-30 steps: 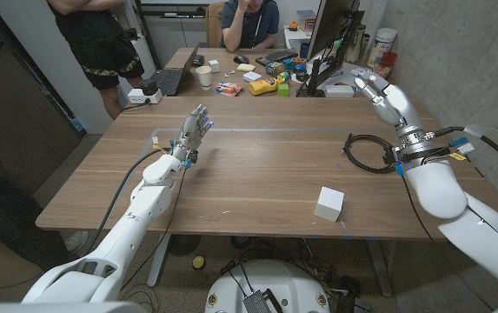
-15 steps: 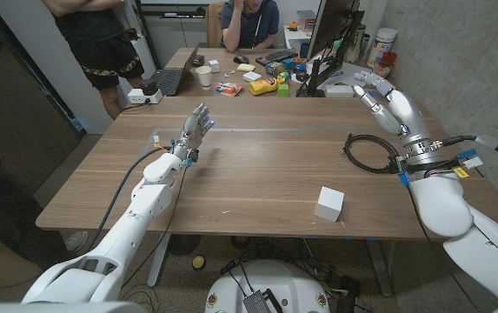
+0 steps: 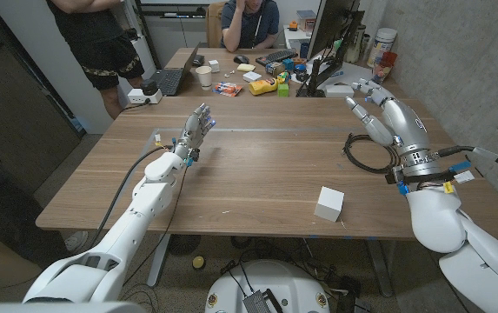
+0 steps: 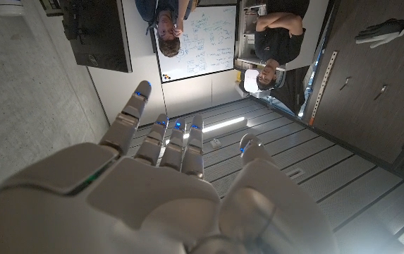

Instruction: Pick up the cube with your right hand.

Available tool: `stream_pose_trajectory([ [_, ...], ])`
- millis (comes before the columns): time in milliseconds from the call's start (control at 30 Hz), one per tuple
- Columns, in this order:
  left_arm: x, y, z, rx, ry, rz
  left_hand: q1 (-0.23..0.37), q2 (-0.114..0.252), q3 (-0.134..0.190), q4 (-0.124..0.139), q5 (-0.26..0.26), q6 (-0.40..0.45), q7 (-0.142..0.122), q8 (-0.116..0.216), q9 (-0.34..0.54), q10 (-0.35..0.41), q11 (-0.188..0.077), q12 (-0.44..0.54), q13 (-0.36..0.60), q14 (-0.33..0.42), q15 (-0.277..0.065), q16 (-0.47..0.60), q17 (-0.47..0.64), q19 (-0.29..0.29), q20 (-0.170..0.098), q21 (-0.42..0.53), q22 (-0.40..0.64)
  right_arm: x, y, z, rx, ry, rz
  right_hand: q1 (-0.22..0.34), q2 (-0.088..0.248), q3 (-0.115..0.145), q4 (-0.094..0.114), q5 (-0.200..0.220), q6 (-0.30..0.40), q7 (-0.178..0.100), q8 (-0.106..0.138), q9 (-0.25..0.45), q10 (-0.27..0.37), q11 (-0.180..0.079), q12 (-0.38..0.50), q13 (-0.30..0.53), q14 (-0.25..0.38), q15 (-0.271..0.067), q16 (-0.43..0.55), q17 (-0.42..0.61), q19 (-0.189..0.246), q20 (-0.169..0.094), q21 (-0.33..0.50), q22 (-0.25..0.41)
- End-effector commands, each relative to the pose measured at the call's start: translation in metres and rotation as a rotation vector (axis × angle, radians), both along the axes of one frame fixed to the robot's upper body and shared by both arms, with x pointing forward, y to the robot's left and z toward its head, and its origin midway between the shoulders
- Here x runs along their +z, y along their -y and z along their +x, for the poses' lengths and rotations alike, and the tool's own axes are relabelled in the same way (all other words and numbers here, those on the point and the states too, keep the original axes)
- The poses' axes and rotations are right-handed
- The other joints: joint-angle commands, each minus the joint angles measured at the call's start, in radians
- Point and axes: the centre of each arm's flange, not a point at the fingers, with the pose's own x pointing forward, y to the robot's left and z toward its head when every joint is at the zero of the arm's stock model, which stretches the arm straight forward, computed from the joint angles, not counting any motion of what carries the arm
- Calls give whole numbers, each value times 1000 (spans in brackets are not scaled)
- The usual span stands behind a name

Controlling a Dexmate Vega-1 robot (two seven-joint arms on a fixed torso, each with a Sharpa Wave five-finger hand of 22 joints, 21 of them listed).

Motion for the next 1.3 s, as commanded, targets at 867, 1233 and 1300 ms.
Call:
stream_pose_trajectory([
  [867, 0, 4, 7, -15, -12, 14, -1, 115, -7, 2, 6, -3, -1, 4, 5, -12, -2, 4, 3, -30, 0, 5, 5, -1, 6, 5, 2, -15, -36, -31, -394, -99, -139, 56, -57, -11, -76, 0, -60, -106, -17, 3, -34, -1, -10, 7, -4, 39, -4, 5, 79, 59, 0, -1],
  [1233, -1, 5, 9, -18, -14, 13, -2, 115, -8, 2, 7, -3, -1, 4, 5, -12, -3, 4, 3, -31, 1, 5, 5, -1, 6, 5, 3, -14, -44, -20, -434, -211, -205, 104, -76, -11, -104, 2, -74, -160, -15, 4, -53, -25, -9, 7, 13, 54, 3, 6, 134, 83, 4, -1],
  [1300, -1, 5, 9, -19, -16, 14, -2, 115, -8, 2, 7, -3, -2, 4, 5, -12, -2, 4, 3, -30, 2, 5, 5, -1, 7, 5, 3, -14, -44, -20, -433, -216, -203, 108, -77, -11, -106, 2, -75, -166, -14, 4, -52, -26, -8, 7, 21, 50, 6, 6, 138, 84, 4, -1],
])
